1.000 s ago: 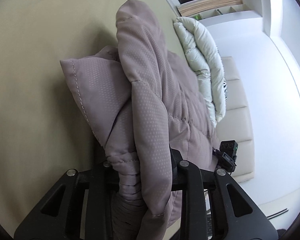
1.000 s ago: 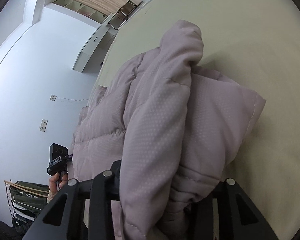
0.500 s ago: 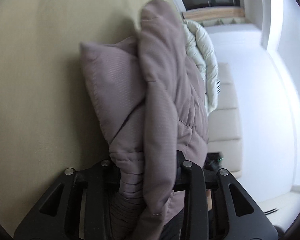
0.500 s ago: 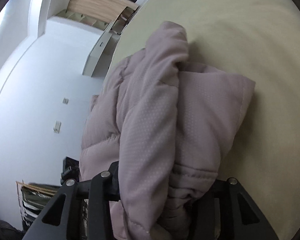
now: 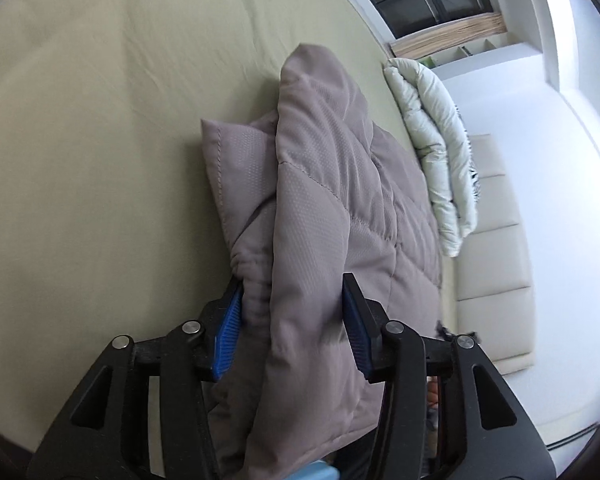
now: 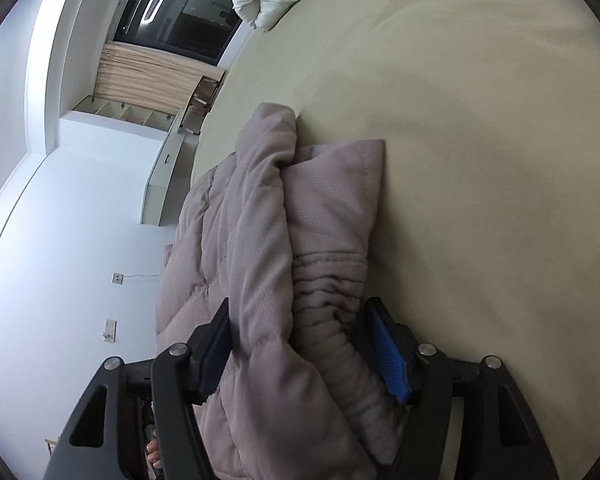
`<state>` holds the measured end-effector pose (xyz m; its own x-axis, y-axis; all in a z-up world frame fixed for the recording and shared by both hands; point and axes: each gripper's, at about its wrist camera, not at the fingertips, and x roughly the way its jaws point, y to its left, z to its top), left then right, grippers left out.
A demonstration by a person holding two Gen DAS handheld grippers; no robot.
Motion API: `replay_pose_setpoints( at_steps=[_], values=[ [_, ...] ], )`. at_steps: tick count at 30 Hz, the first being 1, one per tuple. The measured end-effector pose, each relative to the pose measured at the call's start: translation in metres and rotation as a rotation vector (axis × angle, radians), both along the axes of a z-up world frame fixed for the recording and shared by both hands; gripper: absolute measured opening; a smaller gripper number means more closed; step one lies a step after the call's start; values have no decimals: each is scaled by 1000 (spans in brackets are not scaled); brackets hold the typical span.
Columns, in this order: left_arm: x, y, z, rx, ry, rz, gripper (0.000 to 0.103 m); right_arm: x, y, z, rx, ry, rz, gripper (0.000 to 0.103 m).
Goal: Fold large clothes
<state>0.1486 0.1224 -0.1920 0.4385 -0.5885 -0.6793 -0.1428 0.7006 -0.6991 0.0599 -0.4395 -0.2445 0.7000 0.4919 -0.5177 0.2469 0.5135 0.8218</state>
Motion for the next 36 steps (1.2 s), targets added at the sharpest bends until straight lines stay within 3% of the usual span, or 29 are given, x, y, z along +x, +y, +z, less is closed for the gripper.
replay_pose_setpoints(
  at_steps=[4, 6, 12, 16, 18, 21, 24, 27, 28, 32, 34, 36],
  values=[
    [-16, -2, 32, 99, -56, 27, 45, -29, -15, 5, -7, 6, -92, 69],
    [-29, 16, 53, 134, -77, 26, 45, -40, -21, 9, -12, 10, -123, 69],
    [-41, 13, 91, 244, -108, 2, 45, -70, -32, 49, -112, -39, -178, 69],
    [-61, 6, 117, 353, -151, -45, 45, -75, -17, 95, -263, -94, -178, 78],
    [-70, -16, 137, 450, -208, -54, 46, -75, -3, 120, -367, -125, -187, 84],
    [-96, -40, 175, 607, -320, -26, 60, -78, 24, 162, -593, -147, -234, 98],
    [-125, -73, 214, 810, -457, 49, 80, -94, 49, 201, -775, -250, -282, 103],
    [-164, -97, 251, 952, -579, 151, 100, -107, 77, 233, -946, -343, -379, 103],
    [-173, -106, 262, 987, -617, 174, 103, -109, 87, 243, -999, -357, -400, 103],
    [-200, -129, 300, 1069, -683, 219, 103, -117, 109, 274, -1033, -412, -362, 103],
    [-209, -134, 312, 1132, -624, 268, 103, -122, 119, 287, -1005, -442, -335, 103],
    [-214, -134, 322, 1130, -580, 298, 103, -128, 128, 297, -988, -466, -290, 103]
  ],
)
